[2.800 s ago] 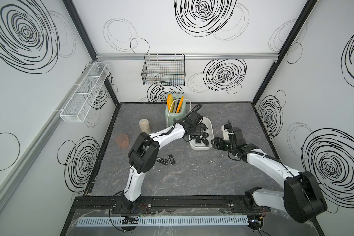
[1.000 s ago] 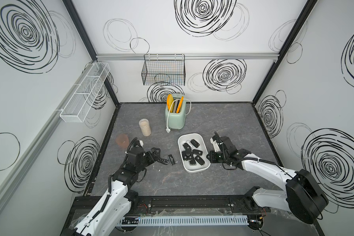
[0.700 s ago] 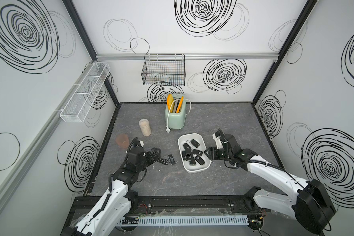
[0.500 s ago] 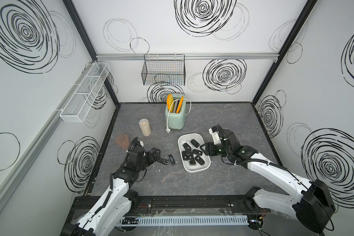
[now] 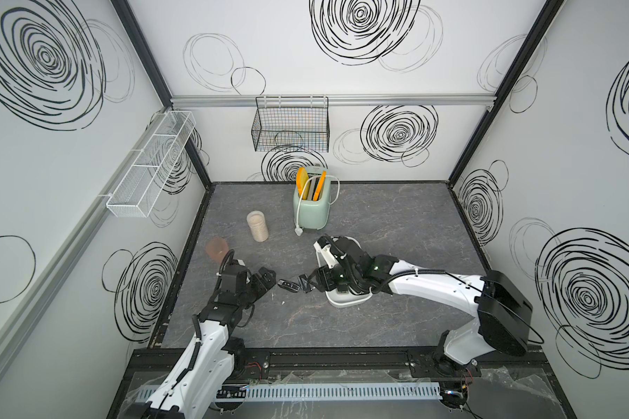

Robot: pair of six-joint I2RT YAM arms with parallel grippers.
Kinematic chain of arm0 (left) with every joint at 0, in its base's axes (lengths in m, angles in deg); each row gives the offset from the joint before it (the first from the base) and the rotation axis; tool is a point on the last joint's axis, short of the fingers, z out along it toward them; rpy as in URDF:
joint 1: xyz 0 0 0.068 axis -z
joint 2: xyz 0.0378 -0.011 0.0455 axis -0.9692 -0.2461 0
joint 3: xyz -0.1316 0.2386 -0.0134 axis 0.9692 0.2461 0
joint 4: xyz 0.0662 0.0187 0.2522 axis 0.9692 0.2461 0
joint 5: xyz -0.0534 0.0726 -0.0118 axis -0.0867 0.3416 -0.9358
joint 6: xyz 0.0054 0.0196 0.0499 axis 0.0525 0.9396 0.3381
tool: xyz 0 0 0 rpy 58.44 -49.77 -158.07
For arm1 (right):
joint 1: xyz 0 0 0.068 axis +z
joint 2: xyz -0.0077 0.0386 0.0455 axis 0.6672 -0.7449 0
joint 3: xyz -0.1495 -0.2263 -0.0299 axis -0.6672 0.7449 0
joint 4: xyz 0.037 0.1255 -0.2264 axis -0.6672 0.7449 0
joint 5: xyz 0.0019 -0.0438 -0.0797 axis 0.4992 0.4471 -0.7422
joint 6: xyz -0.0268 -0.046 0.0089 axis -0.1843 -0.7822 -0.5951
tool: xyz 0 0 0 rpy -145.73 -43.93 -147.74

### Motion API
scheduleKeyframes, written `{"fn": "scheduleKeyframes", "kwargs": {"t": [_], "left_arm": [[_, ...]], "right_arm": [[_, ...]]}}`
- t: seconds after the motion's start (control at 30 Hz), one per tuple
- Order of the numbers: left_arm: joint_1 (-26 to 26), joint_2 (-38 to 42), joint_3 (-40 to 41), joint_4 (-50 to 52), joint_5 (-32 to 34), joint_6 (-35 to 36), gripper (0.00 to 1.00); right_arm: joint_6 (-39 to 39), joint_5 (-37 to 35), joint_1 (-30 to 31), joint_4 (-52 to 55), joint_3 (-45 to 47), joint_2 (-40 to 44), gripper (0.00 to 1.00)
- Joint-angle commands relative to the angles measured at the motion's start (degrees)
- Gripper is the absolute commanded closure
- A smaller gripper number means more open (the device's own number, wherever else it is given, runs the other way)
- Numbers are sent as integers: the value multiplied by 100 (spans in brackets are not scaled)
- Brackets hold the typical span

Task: Place the car key into the storage box
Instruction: Pick up the car key from the center of the board.

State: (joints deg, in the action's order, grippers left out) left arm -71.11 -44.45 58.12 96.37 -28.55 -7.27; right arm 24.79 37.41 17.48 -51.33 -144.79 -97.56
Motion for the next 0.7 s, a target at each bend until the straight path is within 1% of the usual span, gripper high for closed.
{"fn": "scheduleKeyframes", "kwargs": {"t": [0.0, 0.13, 0.27, 0.37, 0.47, 0.67], "left_arm": [[-70, 76, 40, -60, -132, -18, 2], [-69, 110, 63, -73, -159, -10, 2], [-75, 120, 67, -97, -180, 8, 2], [-76, 120, 76, -124, -206, 25, 2], [-61, 120, 79, -141, -224, 34, 2], [-51, 129, 92, -170, -240, 43, 2]], "right_arm": [[-20, -232, 242, 29, -467, -488, 39], [-26, -523, 389, 367, -1098, -1221, 39], [46, -1073, 447, 722, -1584, -1796, 40], [79, -1513, 439, 958, -1841, -2129, 40], [36, -1803, 439, 1168, -2075, -2432, 41], [-14, -2053, 395, 1380, -2349, -2852, 47]]}}
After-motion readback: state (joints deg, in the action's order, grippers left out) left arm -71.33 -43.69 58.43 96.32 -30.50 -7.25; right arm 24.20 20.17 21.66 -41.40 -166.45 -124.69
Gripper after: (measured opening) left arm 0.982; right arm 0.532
